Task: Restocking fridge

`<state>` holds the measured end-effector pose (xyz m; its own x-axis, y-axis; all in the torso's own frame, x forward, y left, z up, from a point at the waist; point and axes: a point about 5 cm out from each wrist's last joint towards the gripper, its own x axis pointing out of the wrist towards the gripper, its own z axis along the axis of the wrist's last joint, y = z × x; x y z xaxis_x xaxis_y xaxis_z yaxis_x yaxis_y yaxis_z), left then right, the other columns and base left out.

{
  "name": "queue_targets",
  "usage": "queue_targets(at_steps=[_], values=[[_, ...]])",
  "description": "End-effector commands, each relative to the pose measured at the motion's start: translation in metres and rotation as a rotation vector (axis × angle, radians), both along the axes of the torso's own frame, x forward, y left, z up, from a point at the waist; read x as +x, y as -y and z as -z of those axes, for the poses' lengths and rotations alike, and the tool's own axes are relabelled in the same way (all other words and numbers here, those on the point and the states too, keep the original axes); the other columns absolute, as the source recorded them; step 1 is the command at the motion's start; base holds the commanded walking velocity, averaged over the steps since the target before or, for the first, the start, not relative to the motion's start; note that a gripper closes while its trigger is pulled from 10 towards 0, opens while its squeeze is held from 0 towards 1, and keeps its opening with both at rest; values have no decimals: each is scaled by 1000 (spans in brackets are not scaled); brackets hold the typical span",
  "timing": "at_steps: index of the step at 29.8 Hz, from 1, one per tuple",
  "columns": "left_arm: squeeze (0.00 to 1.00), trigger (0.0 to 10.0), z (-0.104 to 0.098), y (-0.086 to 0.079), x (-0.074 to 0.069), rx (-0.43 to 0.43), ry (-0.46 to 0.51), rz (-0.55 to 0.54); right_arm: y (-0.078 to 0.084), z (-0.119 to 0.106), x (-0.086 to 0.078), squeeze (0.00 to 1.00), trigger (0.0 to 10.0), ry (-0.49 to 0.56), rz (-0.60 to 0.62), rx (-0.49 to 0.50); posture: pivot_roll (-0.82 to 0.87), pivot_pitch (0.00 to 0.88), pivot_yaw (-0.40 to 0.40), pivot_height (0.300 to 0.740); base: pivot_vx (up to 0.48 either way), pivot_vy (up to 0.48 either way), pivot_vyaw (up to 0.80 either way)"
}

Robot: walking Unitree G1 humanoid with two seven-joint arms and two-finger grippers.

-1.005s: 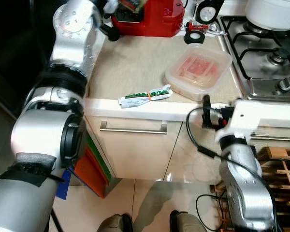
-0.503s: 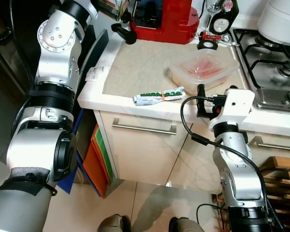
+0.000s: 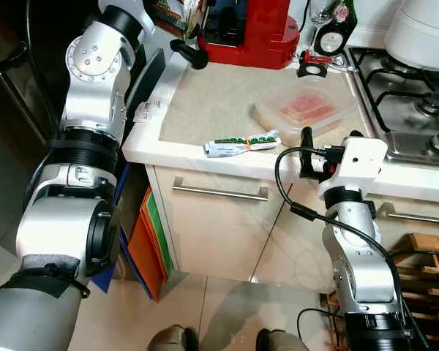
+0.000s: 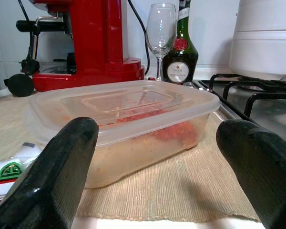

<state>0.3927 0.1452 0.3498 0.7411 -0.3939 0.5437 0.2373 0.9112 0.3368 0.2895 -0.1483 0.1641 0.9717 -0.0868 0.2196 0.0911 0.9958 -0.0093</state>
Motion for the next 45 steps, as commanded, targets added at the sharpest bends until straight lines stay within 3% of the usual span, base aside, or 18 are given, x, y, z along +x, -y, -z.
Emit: queue_targets(at_steps=[1,38,45], values=[[0,10000,-4,3,-2,3,11,13,3,3,-1,0,10000,-9,16,4,-159,0,39,740,-382,0,0],[0,10000,1,8,0,-14,-11,50,5,10,-1,0,10000,-36,30,11,-172,3,43,740,-343,0,0],[0,10000,12,11,-1,-24,-36,76,4,15,-2,0,10000,-62,17,1,-174,5,45,740,-222,0,-66]])
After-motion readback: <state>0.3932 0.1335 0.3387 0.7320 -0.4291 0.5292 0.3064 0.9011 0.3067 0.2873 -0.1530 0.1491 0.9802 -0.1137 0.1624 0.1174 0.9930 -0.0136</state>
